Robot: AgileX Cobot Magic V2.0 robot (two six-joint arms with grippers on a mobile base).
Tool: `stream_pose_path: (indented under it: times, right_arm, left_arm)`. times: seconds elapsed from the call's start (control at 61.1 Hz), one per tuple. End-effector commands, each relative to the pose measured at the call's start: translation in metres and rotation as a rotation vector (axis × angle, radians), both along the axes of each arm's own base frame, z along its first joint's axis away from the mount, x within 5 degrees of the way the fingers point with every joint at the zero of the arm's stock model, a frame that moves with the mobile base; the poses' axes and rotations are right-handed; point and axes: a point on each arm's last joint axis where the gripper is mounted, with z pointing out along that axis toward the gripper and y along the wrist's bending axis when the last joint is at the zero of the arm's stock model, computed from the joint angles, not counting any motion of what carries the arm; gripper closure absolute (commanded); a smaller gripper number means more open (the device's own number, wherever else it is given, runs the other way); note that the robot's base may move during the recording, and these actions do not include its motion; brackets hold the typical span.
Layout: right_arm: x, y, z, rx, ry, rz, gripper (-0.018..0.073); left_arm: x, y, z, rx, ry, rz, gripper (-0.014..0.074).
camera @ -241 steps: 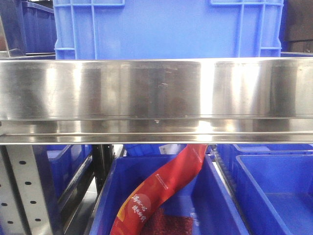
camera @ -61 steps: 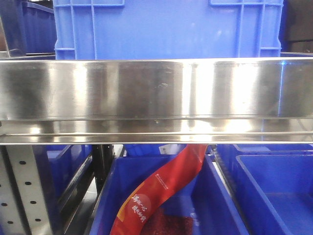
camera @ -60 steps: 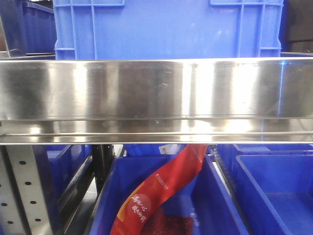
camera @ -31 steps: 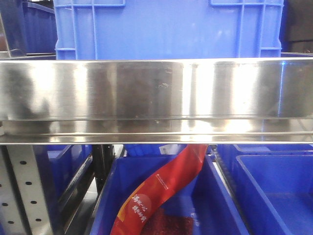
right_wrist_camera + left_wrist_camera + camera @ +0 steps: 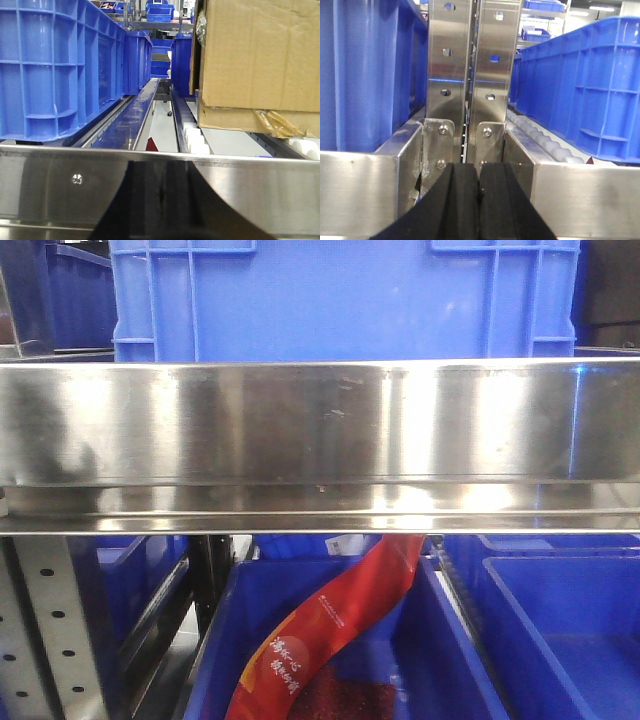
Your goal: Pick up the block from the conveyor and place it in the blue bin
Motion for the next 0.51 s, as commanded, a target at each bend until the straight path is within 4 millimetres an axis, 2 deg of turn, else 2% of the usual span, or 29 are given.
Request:
stream_pose_path:
  times: [0.0, 0.491]
  right_arm:
    - [-0.0003, -0.0003, 0.0017, -0.010, -0.022, -0.006, 0.0727]
    - [-0.0003, -0.0003, 0.0017, -0.010, -0.022, -0.006, 0.0727]
  left_arm:
    - [-0.0007, 0.0002, 0.0027, -0.016, -0.028, 0.002, 0.0707]
    - [-0.0007, 0.0002, 0.0027, -0.016, -0.028, 0.002, 0.0707]
